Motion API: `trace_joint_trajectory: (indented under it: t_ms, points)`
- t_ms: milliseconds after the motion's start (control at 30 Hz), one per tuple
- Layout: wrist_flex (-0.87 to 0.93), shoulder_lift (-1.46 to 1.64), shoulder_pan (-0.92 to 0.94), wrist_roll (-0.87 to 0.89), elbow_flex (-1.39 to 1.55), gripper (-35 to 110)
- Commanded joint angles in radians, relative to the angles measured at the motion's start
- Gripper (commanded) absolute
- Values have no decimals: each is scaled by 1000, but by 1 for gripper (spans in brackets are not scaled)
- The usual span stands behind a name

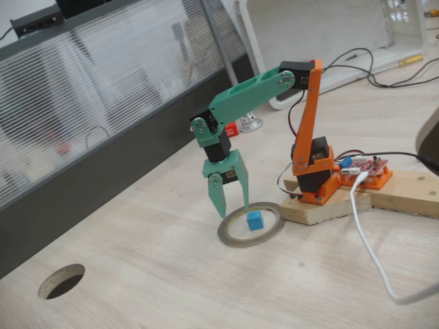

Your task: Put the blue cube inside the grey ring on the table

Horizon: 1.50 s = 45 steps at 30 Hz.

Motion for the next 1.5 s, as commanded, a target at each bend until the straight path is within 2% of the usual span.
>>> trace_joint_trajectory:
  t_ms: [0, 133, 400, 800, 900, 1167, 1467]
  points:
    - [94, 32, 12, 12, -26, 33]
    - [213, 32, 12, 12, -38, 33]
    - [245, 34, 11, 12, -167, 33]
    - [425, 34, 11, 12, -169, 33]
    - [426, 34, 12, 12, -169, 28]
    - [419, 34, 14, 14, -169, 0]
    - [425, 35, 14, 14, -169, 0]
